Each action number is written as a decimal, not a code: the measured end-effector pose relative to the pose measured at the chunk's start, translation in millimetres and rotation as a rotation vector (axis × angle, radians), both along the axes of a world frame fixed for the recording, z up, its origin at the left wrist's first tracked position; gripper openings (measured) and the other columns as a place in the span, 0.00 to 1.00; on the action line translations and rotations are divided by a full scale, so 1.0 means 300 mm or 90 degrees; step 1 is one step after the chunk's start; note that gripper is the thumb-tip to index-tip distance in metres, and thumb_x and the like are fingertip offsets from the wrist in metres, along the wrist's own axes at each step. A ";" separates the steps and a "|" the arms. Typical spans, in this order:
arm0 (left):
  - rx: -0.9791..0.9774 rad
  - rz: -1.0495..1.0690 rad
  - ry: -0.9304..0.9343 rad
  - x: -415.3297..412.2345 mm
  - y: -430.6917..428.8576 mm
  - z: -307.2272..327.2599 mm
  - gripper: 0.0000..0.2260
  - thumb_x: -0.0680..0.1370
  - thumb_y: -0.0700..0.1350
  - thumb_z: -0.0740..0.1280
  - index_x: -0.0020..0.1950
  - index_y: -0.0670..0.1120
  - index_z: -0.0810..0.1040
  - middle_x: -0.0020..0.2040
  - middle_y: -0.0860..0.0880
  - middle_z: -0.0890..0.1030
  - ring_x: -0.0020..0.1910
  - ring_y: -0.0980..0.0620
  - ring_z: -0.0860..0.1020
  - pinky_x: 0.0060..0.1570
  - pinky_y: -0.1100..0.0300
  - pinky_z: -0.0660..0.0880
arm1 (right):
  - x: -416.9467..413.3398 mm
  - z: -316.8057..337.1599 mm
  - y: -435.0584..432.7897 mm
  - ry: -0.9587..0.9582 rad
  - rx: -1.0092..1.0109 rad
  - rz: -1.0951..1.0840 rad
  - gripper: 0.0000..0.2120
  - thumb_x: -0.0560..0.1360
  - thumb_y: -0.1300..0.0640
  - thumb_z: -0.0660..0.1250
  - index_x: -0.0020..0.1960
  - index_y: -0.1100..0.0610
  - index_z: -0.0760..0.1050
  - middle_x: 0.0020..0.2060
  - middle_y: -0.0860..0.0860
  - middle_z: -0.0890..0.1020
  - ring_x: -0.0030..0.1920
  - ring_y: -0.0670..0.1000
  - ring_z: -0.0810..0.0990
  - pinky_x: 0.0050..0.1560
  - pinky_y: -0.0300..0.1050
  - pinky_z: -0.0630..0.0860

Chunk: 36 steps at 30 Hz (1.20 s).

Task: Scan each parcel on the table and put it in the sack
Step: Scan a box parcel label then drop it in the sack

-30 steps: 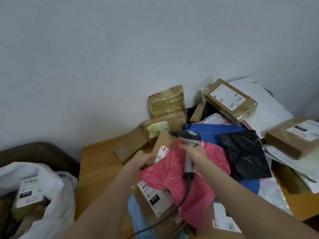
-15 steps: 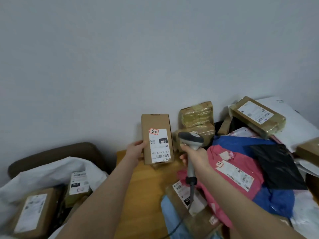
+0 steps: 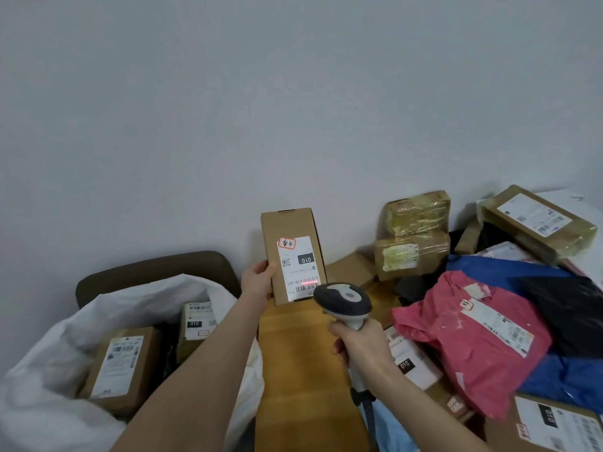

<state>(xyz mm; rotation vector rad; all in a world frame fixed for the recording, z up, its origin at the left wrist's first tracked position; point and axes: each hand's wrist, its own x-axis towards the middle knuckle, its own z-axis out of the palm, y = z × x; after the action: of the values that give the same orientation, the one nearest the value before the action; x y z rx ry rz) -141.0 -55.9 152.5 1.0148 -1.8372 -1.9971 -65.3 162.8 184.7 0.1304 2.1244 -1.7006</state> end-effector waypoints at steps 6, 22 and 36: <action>-0.006 0.021 0.006 0.030 -0.051 -0.021 0.10 0.80 0.44 0.65 0.61 0.48 0.76 0.50 0.51 0.81 0.47 0.49 0.79 0.34 0.58 0.76 | 0.036 -0.004 -0.047 -0.009 0.029 0.029 0.12 0.73 0.59 0.70 0.31 0.60 0.77 0.24 0.53 0.79 0.24 0.50 0.74 0.32 0.43 0.73; -0.004 0.018 0.013 0.043 -0.090 -0.032 0.14 0.80 0.44 0.65 0.65 0.45 0.74 0.45 0.55 0.79 0.42 0.54 0.78 0.34 0.59 0.76 | 0.031 -0.011 -0.060 0.025 0.073 0.050 0.13 0.71 0.60 0.70 0.28 0.59 0.76 0.23 0.53 0.78 0.24 0.50 0.75 0.32 0.44 0.73; -0.020 0.005 0.004 0.056 -0.112 -0.039 0.13 0.80 0.44 0.64 0.65 0.46 0.74 0.48 0.53 0.80 0.43 0.53 0.78 0.36 0.60 0.76 | 0.054 -0.002 -0.091 0.026 0.093 0.045 0.13 0.72 0.58 0.71 0.30 0.59 0.76 0.24 0.52 0.79 0.23 0.48 0.75 0.32 0.42 0.74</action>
<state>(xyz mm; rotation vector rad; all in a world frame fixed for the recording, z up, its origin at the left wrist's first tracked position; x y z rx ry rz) -124.3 -89.5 140.7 1.0044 -1.8529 -1.9594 -49.0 135.5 183.9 0.0618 2.2558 -1.5201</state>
